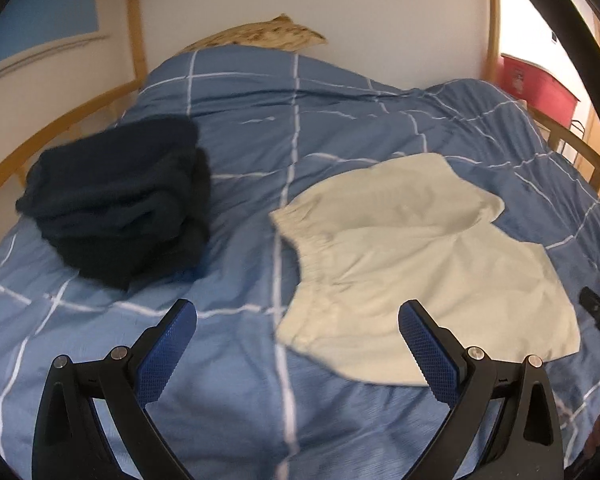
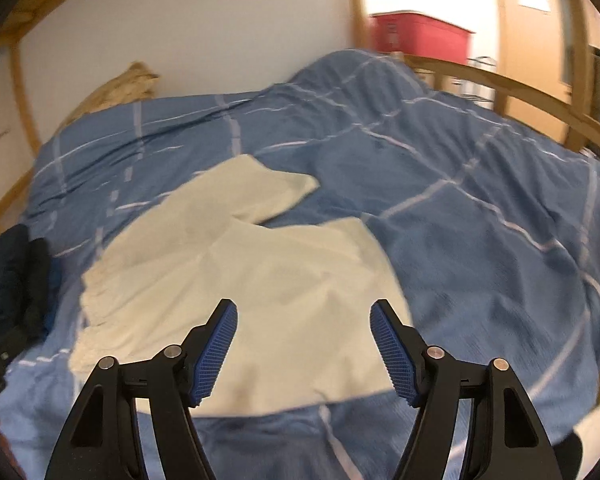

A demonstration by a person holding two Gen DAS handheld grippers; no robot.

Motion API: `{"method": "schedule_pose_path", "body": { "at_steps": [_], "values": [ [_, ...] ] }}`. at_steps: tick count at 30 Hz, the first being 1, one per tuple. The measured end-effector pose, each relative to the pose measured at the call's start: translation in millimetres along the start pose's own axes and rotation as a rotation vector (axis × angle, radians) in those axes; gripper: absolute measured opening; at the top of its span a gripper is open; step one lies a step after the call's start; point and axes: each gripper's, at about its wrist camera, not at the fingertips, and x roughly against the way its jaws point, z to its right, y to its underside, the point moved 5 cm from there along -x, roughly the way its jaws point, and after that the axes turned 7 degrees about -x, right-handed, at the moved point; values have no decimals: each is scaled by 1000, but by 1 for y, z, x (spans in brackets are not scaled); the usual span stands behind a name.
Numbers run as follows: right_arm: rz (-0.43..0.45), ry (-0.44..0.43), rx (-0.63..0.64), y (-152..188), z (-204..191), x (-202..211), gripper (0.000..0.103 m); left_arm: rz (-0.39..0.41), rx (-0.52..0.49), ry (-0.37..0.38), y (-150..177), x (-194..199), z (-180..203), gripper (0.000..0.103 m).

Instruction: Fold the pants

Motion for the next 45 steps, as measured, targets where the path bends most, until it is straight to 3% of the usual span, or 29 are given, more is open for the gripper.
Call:
{"method": "schedule_pose_path", "body": {
  "at_steps": [4, 6, 9, 13, 17, 22, 26, 35, 43, 45],
  "values": [
    [74, 48, -103, 16, 16, 12, 75, 26, 11, 52, 26, 2, -6, 103],
    [124, 26, -143, 26, 21, 20, 75, 31, 41, 92, 42, 1, -9, 102],
    [149, -3, -156, 41, 23, 26, 75, 40, 55, 84, 54, -3, -11, 98],
    [139, -17, -193, 61, 27, 23, 75, 47, 61, 90, 63, -11, -12, 95],
    [127, -18, -310, 73, 36, 13, 75, 30, 82, 103, 61, -23, -13, 79],
    [79, -20, -367, 74, 41, -5, 75, -3, 74, 100, 51, -40, -4, 74],
    [53, -18, -403, 75, 45, -16, 75, -47, 84, 60, 48, -59, -1, 59],
    [31, 28, -394, 68, 41, -34, 74, -156, 217, 147, 53, -101, 0, 51],
    [-49, 74, -327, 70, 34, -54, 50, -211, 255, 159, 58, -122, 3, 44],
    [-58, 83, -324, 71, 37, -57, 45, -201, 261, 151, 57, -121, 3, 37]
  ]
}}
